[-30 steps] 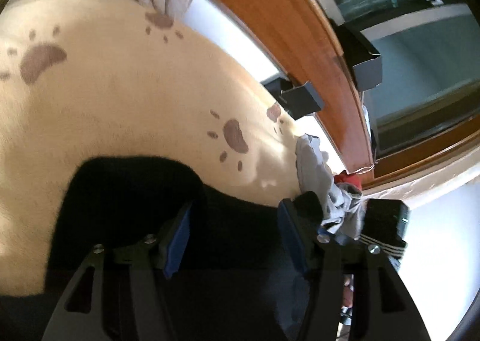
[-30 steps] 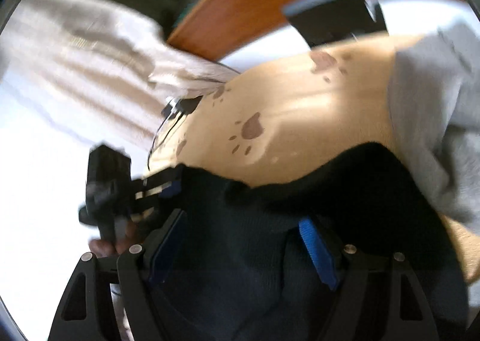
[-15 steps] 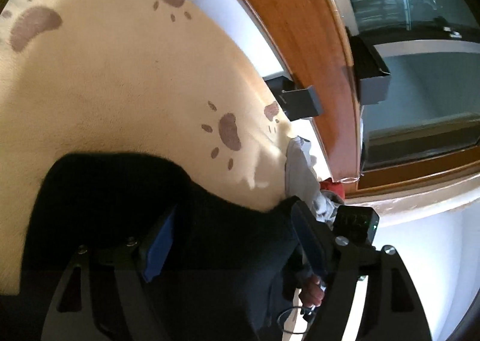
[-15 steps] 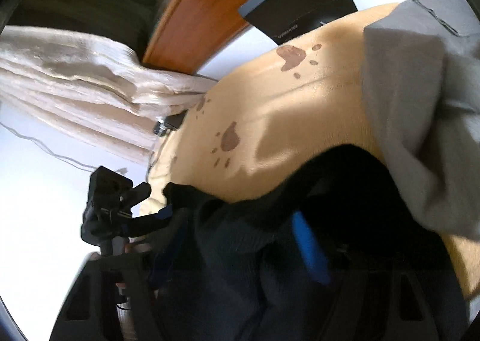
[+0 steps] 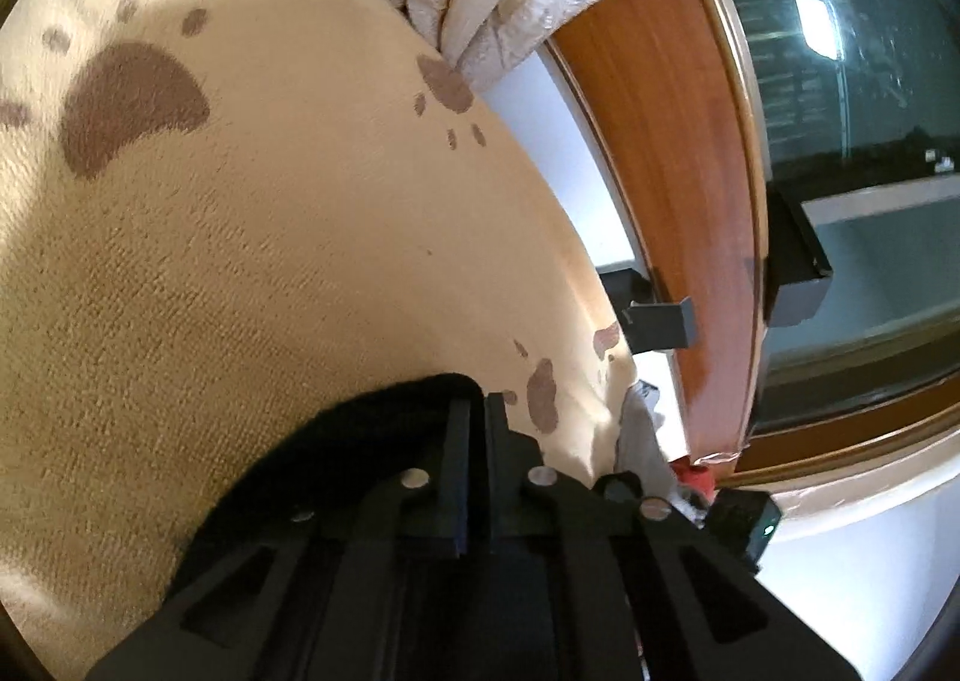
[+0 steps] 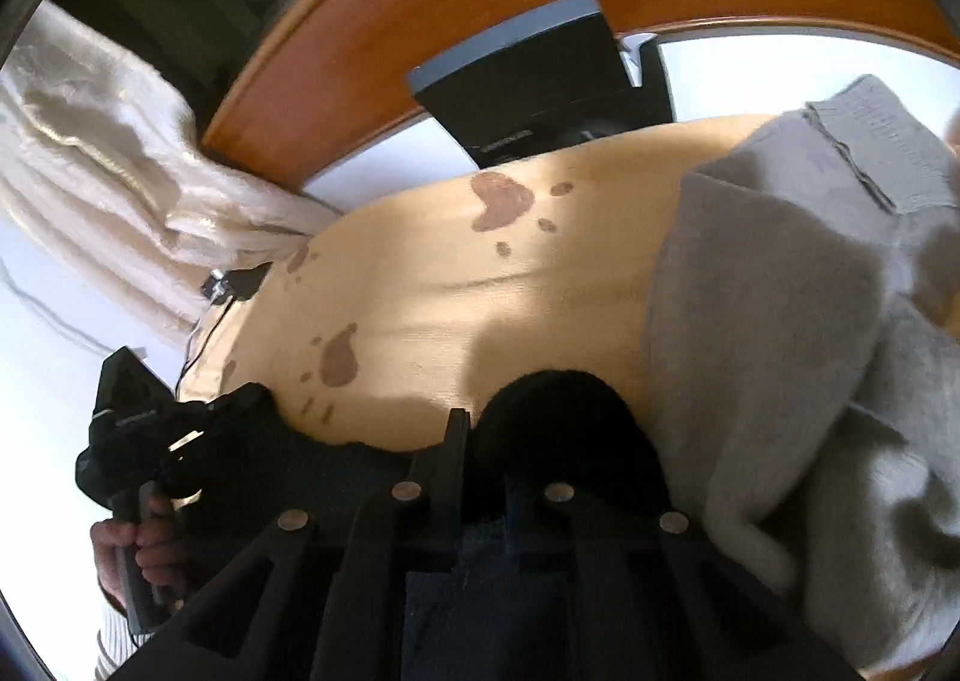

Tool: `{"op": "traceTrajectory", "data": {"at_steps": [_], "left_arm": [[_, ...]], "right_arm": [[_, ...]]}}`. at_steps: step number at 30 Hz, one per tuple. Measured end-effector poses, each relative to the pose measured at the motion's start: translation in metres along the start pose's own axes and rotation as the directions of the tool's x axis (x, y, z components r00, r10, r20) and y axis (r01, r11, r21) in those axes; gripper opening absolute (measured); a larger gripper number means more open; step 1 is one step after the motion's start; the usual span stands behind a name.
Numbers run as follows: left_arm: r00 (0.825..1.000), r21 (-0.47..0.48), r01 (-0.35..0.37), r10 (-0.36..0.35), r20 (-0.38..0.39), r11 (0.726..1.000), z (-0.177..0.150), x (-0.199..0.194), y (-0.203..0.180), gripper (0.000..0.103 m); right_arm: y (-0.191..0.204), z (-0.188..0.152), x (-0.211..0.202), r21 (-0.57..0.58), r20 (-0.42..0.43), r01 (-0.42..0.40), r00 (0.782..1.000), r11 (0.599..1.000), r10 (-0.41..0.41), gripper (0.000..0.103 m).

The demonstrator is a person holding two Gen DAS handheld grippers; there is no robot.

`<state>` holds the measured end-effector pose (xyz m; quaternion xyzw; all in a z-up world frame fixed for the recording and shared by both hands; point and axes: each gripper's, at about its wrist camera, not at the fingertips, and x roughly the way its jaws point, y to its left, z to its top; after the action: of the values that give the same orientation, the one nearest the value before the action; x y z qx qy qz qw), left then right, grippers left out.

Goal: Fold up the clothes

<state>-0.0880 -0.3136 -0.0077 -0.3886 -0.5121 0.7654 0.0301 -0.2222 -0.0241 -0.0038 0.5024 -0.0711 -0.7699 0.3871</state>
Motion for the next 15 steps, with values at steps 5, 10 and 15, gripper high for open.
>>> {"op": "traceTrajectory", "data": {"at_steps": [5,10,15], "left_arm": [[1.0,-0.037,0.001,-0.003,-0.029,0.999,-0.001,-0.008,-0.002,0.009],[0.993,0.078,-0.116,0.117,0.002,0.99,-0.008,-0.037,-0.022,0.06],[0.973,0.207,-0.23,0.22,0.068,0.951,-0.024,-0.066,-0.042,0.073]], "right_arm": [[-0.004,0.002,-0.004,0.052,-0.06,-0.045,0.997,0.998,0.048,0.015],[0.001,-0.009,-0.036,0.025,-0.078,-0.044,0.996,0.999,0.045,0.051],[0.034,-0.028,-0.069,-0.178,0.061,0.221,0.975,0.959,-0.213,0.075]]}}
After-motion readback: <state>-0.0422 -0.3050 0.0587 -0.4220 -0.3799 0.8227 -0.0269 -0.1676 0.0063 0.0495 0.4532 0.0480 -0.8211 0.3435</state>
